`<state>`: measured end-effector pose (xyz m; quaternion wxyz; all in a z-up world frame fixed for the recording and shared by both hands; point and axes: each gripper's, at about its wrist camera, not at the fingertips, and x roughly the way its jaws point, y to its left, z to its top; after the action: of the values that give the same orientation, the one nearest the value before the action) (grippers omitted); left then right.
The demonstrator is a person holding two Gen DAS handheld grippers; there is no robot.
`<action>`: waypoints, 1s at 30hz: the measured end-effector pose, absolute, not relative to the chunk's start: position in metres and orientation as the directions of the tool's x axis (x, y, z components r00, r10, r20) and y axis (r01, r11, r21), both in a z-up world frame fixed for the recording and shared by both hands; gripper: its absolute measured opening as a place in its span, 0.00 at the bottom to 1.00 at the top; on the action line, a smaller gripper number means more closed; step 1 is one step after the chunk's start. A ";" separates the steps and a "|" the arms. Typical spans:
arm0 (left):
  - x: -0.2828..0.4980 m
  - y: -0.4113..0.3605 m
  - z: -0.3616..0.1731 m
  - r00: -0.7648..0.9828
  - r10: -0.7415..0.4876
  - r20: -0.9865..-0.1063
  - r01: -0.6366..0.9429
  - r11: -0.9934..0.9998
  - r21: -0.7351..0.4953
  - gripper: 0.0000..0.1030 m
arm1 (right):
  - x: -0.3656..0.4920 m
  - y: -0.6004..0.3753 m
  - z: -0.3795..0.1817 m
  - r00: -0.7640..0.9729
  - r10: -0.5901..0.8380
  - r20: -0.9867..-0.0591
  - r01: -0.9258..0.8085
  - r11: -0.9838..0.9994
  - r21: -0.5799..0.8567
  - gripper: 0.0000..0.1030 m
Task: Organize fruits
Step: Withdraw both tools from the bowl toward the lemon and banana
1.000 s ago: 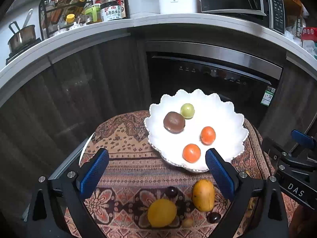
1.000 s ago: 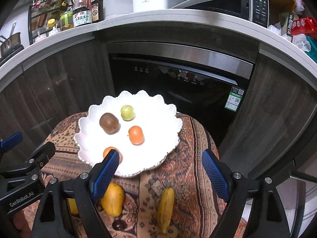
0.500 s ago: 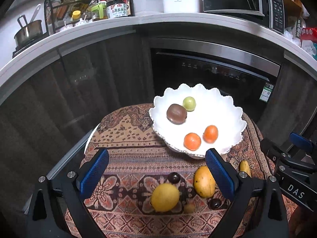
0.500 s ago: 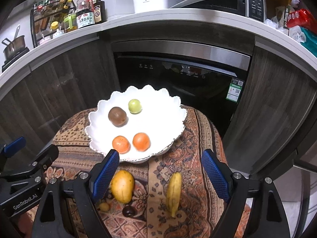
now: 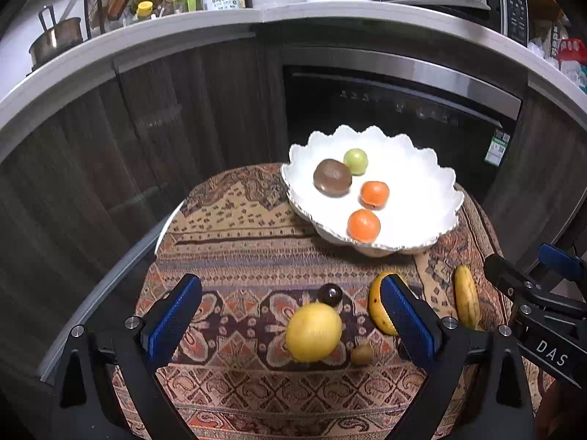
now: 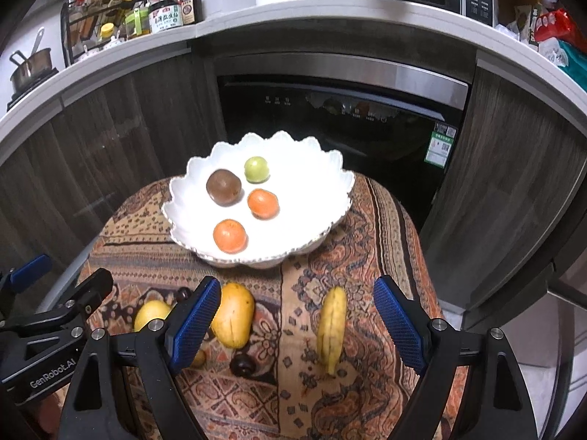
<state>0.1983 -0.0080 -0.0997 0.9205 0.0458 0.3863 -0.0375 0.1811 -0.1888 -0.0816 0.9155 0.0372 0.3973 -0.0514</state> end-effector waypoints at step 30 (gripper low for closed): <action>0.221 -0.017 -0.193 0.573 -0.016 -0.820 0.108 0.993 0.056 0.92 | 0.196 -0.194 -0.157 0.597 -0.100 -0.796 0.149 0.989 -0.012 0.83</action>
<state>0.2212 -0.0167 -0.1935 0.8854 0.0500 0.4609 -0.0351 0.1962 -0.1936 -0.1566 0.8932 0.0276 0.4434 -0.0696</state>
